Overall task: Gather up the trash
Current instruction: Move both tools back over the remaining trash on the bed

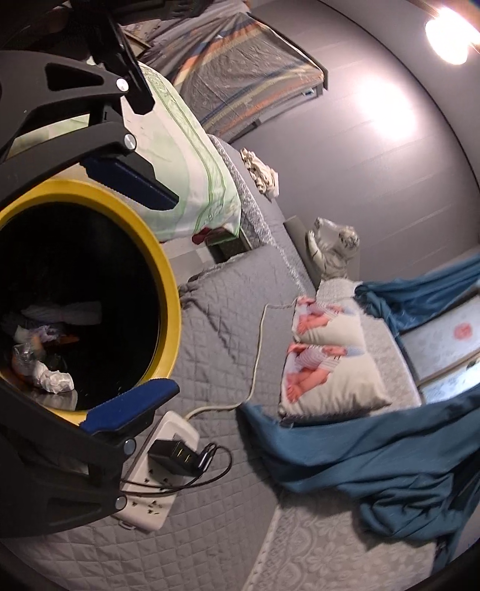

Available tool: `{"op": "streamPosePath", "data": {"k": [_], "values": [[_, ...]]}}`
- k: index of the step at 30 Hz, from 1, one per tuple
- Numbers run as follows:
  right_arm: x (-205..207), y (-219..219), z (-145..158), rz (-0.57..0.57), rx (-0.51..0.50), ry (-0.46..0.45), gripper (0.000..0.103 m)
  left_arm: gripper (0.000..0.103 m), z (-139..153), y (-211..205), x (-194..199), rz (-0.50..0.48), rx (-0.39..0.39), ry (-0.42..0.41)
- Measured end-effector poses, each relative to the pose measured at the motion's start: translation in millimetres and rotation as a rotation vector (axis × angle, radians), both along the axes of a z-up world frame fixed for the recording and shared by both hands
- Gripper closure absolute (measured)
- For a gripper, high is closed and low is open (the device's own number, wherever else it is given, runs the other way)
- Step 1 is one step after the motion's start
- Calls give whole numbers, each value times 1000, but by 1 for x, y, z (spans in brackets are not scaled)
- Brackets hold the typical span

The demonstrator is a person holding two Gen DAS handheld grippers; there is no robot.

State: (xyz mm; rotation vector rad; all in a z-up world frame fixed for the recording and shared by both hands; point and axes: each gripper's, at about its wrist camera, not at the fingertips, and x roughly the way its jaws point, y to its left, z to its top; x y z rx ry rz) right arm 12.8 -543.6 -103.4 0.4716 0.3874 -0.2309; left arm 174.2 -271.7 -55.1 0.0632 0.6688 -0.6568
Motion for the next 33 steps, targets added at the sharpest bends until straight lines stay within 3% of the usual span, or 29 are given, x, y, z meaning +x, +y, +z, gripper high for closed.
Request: {"op": "streamPosePath", "data": {"k": [8, 23, 33], "values": [[13, 39, 22, 106, -64, -21, 13, 8, 7, 64, 9, 128, 51, -74], [51, 162, 52, 391, -186, -30, 13, 8, 9, 219, 30, 405, 103, -87], [67, 235, 44, 556, -235, 19, 13, 8, -13, 271, 32, 450, 104, -22]]}}
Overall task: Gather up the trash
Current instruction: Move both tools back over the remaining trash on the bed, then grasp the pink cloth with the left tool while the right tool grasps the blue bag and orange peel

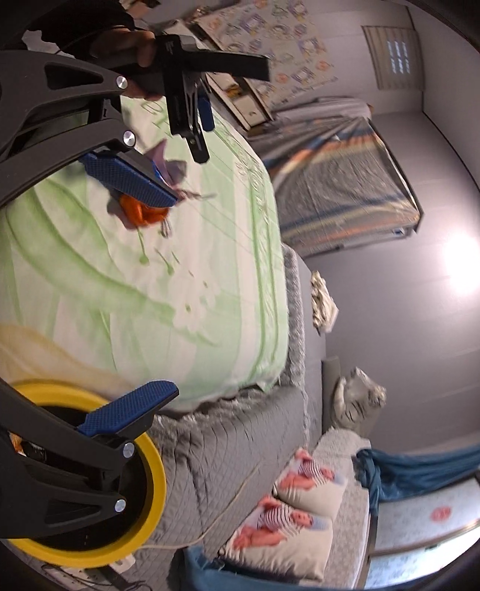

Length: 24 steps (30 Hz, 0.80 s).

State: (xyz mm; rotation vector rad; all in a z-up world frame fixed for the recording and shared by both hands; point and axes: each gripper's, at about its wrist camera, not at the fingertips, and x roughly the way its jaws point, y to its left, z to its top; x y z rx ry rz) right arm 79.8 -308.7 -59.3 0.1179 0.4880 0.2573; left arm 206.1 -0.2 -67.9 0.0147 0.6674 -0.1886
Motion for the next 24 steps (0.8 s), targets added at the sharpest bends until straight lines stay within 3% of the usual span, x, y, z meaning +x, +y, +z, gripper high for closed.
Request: {"op": "streamPosePath", "data": {"k": [11, 24], "values": [[6, 50, -28, 131, -44, 85, 13, 8, -26, 10, -1, -27, 1, 61], [7, 86, -43, 247, -88, 109, 13, 10, -44, 10, 1, -54, 23, 105]]}}
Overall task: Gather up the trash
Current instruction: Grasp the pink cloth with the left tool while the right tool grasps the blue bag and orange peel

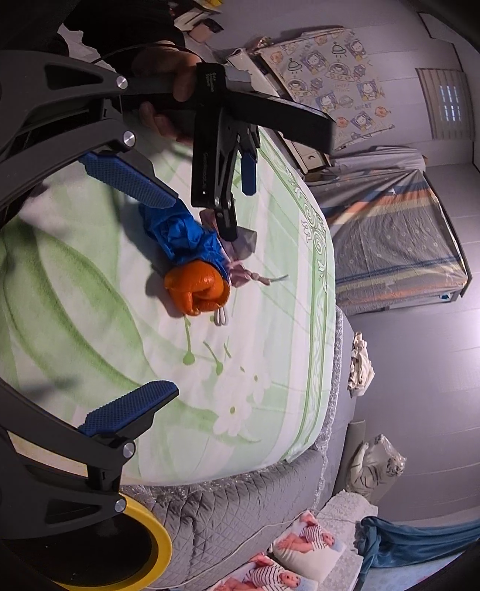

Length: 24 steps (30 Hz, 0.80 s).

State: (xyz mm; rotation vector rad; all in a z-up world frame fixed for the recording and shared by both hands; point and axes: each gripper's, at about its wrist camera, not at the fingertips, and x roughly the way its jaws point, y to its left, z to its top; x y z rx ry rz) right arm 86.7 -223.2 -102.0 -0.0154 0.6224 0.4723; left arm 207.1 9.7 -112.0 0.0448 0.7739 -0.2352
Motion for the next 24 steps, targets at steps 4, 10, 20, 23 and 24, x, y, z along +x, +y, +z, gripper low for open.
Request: {"op": "streamPosePath", "data": {"k": [4, 10, 20, 23, 24], "values": [[2, 7, -3, 19, -4, 8, 13, 13, -5, -1, 7, 3, 7, 33], [8, 13, -6, 47, -5, 21, 13, 15, -10, -9, 22, -7, 26, 82], [16, 24, -11, 89, -18, 36, 13, 29, -11, -23, 41, -37, 25, 129], [21, 29, -13, 96, -22, 47, 13, 36, -11, -26, 44, -44, 24, 133], [23, 31, -14, 100, -23, 52, 13, 42, -11, -27, 46, -47, 17, 139]]}}
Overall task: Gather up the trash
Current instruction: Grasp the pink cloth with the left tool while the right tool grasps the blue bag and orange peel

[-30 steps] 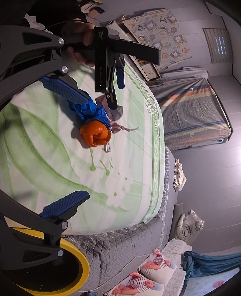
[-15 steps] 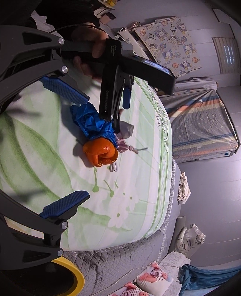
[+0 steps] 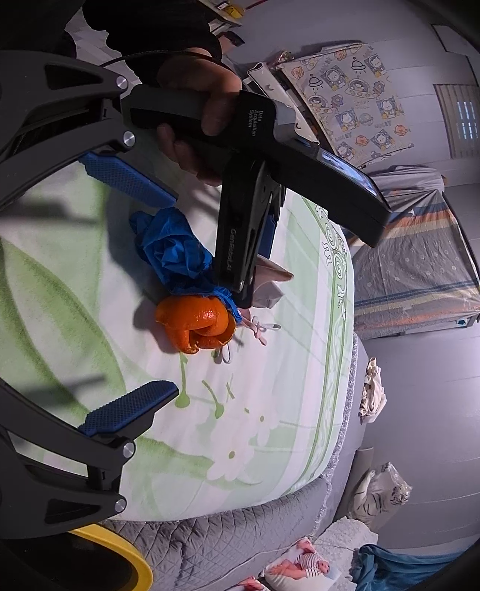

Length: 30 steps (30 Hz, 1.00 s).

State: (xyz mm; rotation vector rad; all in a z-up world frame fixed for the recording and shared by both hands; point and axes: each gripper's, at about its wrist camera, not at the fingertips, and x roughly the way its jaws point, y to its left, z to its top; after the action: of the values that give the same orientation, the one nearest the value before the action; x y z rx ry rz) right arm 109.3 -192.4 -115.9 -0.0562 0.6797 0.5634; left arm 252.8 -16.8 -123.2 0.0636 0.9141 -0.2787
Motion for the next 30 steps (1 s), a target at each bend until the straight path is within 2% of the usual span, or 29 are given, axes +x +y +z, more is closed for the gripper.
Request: {"op": "streamPosePath", "data": {"k": [1, 6, 12, 15, 20, 23, 25, 30], "values": [[1, 4, -1, 4, -3, 3, 13, 48, -1, 1, 1, -2, -5, 7], [8, 13, -4, 14, -14, 11, 13, 59, -1, -1, 5, -8, -29, 14], [23, 20, -11, 12, -4, 42, 14, 60, 0, 6, 9, 5, -58, 19], [29, 22, -13, 7, 0, 50, 15, 65, 1, 15, 11, 30, -72, 13], [39, 25, -16, 3, -4, 77, 18, 68, -1, 29, 16, 59, -97, 26], [45, 28, -19, -1, -13, 90, 20, 77, -2, 32, 17, 68, -96, 25], [49, 29, -19, -6, -16, 96, 22, 89, -5, 35, 20, 84, -89, 34], [59, 30, -23, -33, -31, 121, 27, 95, -13, 48, 26, 116, -122, 70]]}}
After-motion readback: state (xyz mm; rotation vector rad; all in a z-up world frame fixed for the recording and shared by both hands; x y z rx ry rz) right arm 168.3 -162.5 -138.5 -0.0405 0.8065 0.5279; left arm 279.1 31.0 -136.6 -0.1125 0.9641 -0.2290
